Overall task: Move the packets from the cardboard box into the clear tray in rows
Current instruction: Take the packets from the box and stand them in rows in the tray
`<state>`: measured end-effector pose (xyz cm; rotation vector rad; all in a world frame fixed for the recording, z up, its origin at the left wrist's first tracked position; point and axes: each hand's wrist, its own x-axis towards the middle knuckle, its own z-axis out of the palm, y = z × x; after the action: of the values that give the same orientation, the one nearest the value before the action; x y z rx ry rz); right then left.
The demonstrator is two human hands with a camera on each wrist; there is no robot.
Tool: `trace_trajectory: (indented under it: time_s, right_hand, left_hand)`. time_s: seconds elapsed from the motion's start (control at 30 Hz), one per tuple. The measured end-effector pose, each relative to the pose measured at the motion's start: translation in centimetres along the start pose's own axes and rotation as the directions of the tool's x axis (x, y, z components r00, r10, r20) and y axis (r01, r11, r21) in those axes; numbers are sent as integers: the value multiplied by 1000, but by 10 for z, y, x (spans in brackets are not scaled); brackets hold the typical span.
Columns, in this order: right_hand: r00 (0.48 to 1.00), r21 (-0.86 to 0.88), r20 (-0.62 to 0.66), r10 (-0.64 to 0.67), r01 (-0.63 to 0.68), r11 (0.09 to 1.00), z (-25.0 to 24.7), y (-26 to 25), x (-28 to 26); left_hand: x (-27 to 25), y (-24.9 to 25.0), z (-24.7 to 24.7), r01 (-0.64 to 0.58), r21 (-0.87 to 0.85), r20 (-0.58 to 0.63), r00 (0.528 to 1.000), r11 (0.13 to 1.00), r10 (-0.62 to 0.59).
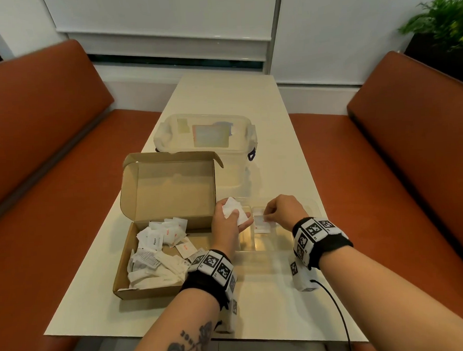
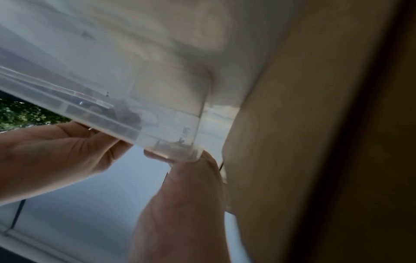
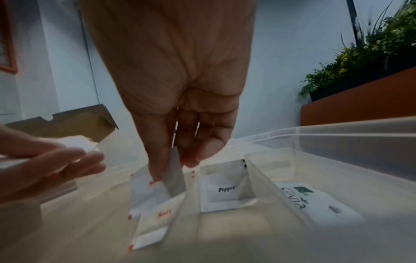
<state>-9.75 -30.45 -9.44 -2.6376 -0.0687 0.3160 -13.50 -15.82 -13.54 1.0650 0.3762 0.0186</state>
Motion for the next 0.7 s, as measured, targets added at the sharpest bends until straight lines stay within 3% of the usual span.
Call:
trace_trajectory:
  time_s: [0.17, 0.43, 0.7]
  right_hand:
    - [999, -34, 40, 9, -8, 999, 7, -3, 2]
    - [997, 140, 57, 57, -65, 988, 10, 6, 6]
    - [995, -123, 102, -16, 28, 992, 14, 4, 5]
  left_hand:
    - [0, 0, 0, 11, 15, -1, 1000, 1000, -11]
    - [1, 2, 0, 20, 27, -1, 1000, 999, -20]
    - [2, 0, -1, 4, 58, 12, 1000, 998, -4]
